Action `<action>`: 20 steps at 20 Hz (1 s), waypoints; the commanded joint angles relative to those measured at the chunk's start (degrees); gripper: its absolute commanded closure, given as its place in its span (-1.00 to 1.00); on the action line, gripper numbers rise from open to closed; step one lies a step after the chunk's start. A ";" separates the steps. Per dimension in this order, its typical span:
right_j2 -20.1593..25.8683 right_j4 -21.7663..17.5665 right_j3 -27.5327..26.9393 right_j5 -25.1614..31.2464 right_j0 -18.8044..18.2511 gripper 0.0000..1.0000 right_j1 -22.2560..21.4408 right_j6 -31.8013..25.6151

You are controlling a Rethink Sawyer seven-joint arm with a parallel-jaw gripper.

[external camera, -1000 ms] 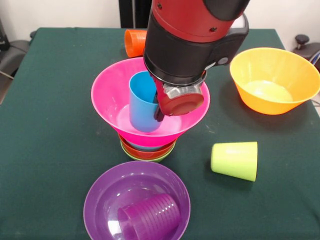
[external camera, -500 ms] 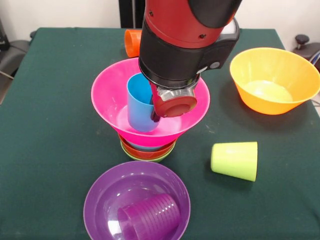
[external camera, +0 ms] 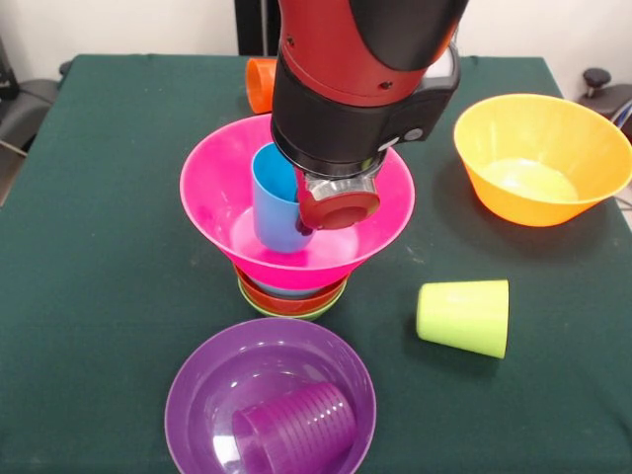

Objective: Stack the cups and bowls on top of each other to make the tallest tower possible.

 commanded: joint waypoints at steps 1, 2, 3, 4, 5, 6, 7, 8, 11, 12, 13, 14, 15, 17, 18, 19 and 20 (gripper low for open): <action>7.16 -4.21 4.51 -3.90 0.91 1.00 -0.24 -0.85; 7.14 -4.21 4.57 -3.98 0.93 1.00 -0.26 -0.80; 7.18 -4.16 4.63 -4.04 0.96 1.00 -0.26 -0.74; 7.15 -4.21 4.65 -4.19 0.99 1.00 -0.22 -0.72; 7.19 -4.16 4.72 -4.21 1.02 1.00 -0.23 -0.65; 7.21 -4.17 4.76 -4.32 1.04 1.00 -0.21 -0.64; 7.19 -4.12 4.73 -4.24 1.06 1.00 -0.19 -0.54; 7.18 -4.07 4.73 -4.21 1.08 1.00 -0.19 -0.42; 7.12 -3.76 4.13 -3.92 1.07 1.00 0.16 0.13; 7.13 -3.60 3.90 -3.93 1.08 1.00 0.36 0.41; 7.21 -3.42 3.75 -3.96 1.11 1.00 0.51 0.67; 7.13 -3.31 3.40 -3.94 1.13 1.00 0.77 0.98; 7.11 -3.22 3.30 -3.90 1.17 1.00 0.85 1.19; 7.02 -3.21 3.20 -3.92 1.27 1.00 0.94 1.41; 7.05 -3.13 3.18 -4.02 1.33 1.00 1.04 1.59; 7.07 -3.08 3.21 -4.11 1.40 1.00 1.10 1.77; 7.09 -3.01 3.13 -4.23 1.44 1.00 1.25 1.96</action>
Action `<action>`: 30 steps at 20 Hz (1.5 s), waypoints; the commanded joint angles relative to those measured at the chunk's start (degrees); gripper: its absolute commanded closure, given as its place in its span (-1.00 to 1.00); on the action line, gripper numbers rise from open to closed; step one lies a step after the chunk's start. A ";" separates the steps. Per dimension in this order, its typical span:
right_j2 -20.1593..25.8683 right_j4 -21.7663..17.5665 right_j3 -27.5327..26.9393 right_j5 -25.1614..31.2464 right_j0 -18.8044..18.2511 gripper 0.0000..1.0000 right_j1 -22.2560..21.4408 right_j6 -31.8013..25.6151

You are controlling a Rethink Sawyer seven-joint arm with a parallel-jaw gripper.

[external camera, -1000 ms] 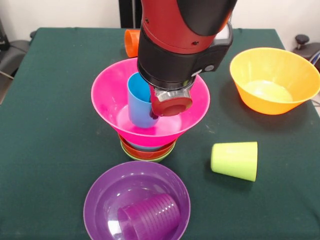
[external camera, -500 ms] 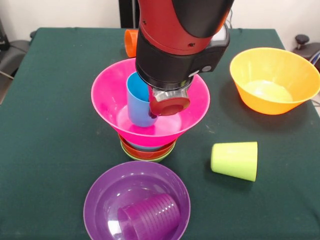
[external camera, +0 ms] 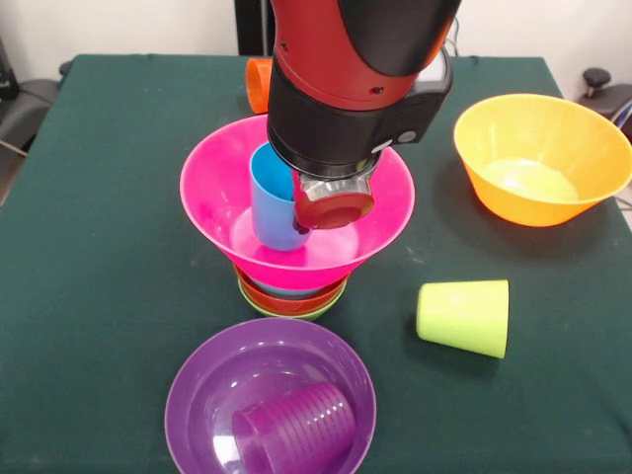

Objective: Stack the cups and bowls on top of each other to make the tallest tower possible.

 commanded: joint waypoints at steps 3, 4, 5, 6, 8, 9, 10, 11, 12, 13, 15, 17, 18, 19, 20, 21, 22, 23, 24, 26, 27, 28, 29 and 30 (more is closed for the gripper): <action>7.02 -2.87 2.18 -4.68 1.43 1.00 1.67 2.35; 7.02 -2.83 2.11 -4.78 1.38 1.00 1.76 2.44; 7.02 -2.78 2.04 -4.78 1.38 1.00 1.83 2.53; 6.98 -2.74 1.90 -4.76 1.31 1.00 1.91 2.55; 7.02 -2.73 2.16 -4.86 1.42 1.00 1.80 2.65; 7.01 -2.75 2.19 -4.99 1.44 1.00 1.83 2.64; 7.06 -2.72 2.28 -5.06 1.50 1.00 1.82 2.70; 7.00 -2.73 2.24 -5.06 1.52 1.00 1.85 2.77; 7.03 -2.70 2.35 -5.04 1.58 1.00 1.80 2.82; 7.05 -2.69 2.42 -5.12 1.62 1.00 1.79 2.90; 7.08 -2.68 2.53 -5.36 1.66 1.00 1.82 2.95; 7.14 -2.57 2.53 -5.29 1.68 1.00 1.79 2.99; 7.18 -2.52 2.60 -5.32 1.71 1.00 1.79 3.06; 7.13 -2.54 2.59 -5.32 1.73 1.00 1.78 3.07; 7.17 -2.53 2.71 -5.45 1.81 1.00 1.79 3.12; 7.06 -2.62 2.66 -5.43 1.83 1.00 1.80 3.08; 7.10 -2.60 2.78 -5.43 1.88 1.00 1.79 3.16; 7.05 -2.64 2.78 -5.39 1.89 1.00 1.76 3.12; 7.04 -2.57 2.73 -5.21 1.91 1.00 1.82 3.30; 7.12 -2.55 2.79 -5.19 1.95 1.00 1.79 3.25; 7.09 -2.57 2.75 -5.07 1.96 1.00 1.82 3.19; 7.18 -2.48 2.84 -4.97 2.02 1.00 1.81 3.31; 7.16 -2.38 2.87 -4.88 2.06 1.00 1.83 3.61; 7.15 -2.37 2.90 -4.95 2.10 1.00 1.84 3.73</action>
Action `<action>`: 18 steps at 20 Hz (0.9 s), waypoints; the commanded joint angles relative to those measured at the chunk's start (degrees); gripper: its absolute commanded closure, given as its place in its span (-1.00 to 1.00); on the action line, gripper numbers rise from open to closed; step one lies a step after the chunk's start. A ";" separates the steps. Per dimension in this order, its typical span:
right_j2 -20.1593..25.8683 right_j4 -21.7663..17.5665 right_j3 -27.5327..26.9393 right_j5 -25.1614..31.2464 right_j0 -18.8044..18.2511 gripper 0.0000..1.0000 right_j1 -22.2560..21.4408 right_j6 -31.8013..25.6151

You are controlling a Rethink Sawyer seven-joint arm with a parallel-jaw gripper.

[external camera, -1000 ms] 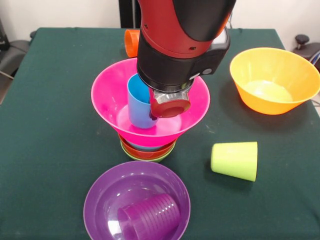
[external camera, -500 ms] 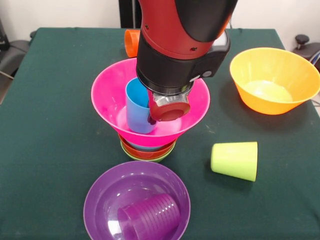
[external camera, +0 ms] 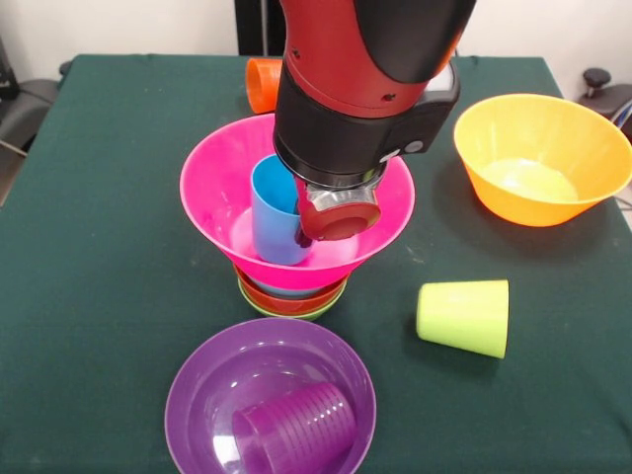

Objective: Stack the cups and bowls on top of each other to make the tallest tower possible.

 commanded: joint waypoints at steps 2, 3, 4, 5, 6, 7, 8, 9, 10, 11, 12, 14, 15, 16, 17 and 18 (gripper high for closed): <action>7.05 -2.36 2.81 -1.94 1.60 1.00 1.63 3.77; 7.03 -2.36 2.77 -1.86 1.59 1.00 1.64 3.78; 6.96 -2.35 2.70 -1.73 1.59 1.00 1.68 3.88; 6.86 -2.42 2.60 -1.88 1.56 1.00 1.74 3.87; 7.03 -2.23 2.80 -2.23 1.60 1.00 1.73 4.17; 7.02 -2.19 2.77 -2.18 1.61 1.00 1.74 4.29; 7.00 -2.15 2.75 -2.14 1.62 1.00 1.74 4.40; 7.04 -2.16 2.77 -2.20 1.60 1.00 1.72 4.33; 7.06 -2.13 2.83 -2.18 1.63 1.00 1.69 4.38; 7.06 -2.16 2.84 -2.24 1.64 1.00 1.70 4.32; 7.07 -2.19 2.86 -2.30 1.65 1.00 1.72 4.26; 7.13 -2.24 3.00 -2.61 1.69 1.00 1.72 4.19; 7.15 -2.21 3.02 -2.59 1.70 1.00 1.71 4.23; 7.19 -2.17 3.06 -2.55 1.74 1.00 1.68 4.28; 7.26 -2.11 3.18 -2.51 1.79 1.00 1.61 4.34; 7.27 -2.08 3.20 -2.43 1.80 1.00 1.59 4.41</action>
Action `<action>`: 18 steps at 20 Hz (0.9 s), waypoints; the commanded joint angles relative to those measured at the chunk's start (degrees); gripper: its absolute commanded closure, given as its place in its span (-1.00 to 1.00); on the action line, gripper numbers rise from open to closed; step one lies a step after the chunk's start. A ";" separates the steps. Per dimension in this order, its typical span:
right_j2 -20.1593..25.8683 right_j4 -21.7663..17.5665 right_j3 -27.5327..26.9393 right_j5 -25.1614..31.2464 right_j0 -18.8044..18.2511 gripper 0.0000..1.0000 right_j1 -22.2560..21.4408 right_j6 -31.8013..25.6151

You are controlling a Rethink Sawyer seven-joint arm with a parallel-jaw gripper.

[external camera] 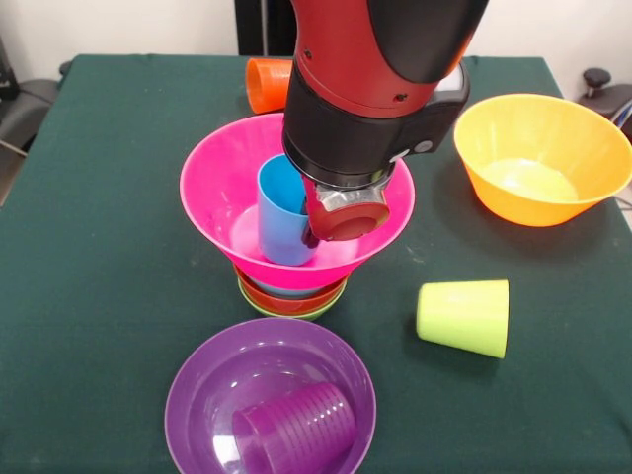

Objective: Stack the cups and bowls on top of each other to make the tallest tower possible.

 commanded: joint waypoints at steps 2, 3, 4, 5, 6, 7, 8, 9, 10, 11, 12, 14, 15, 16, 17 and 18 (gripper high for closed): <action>7.39 -2.05 3.39 -2.48 1.40 1.00 1.52 4.27; 7.50 -2.06 3.57 -2.60 1.40 1.00 1.45 4.17; 7.51 -2.10 3.64 -2.66 1.40 1.00 1.43 4.15; 7.56 -2.10 3.73 -2.61 1.40 1.00 1.37 4.10; 7.65 -2.10 3.79 -2.54 1.38 1.00 1.33 3.99; 7.74 -2.11 3.92 -2.59 1.41 1.00 1.27 3.93; 7.75 -2.12 3.80 -2.55 1.37 1.00 1.33 3.92; 7.77 -2.17 3.82 -2.53 1.39 1.00 1.32 3.89; 7.82 -2.16 3.91 -2.49 1.43 1.00 1.31 3.98; 7.87 -2.19 4.02 -2.59 1.49 1.00 1.28 4.02; 7.97 -2.16 4.09 -2.71 1.51 1.00 1.31 4.09; 8.04 -2.38 4.08 -2.95 1.51 1.00 1.37 3.92; 8.08 -2.46 4.06 -2.88 1.48 1.00 1.36 3.82; 8.10 -2.51 4.12 -2.86 1.48 1.00 1.31 3.82; 8.13 -2.56 4.18 -2.84 1.48 1.00 1.26 3.82; 8.21 -2.62 4.30 -3.10 1.49 1.00 1.26 3.77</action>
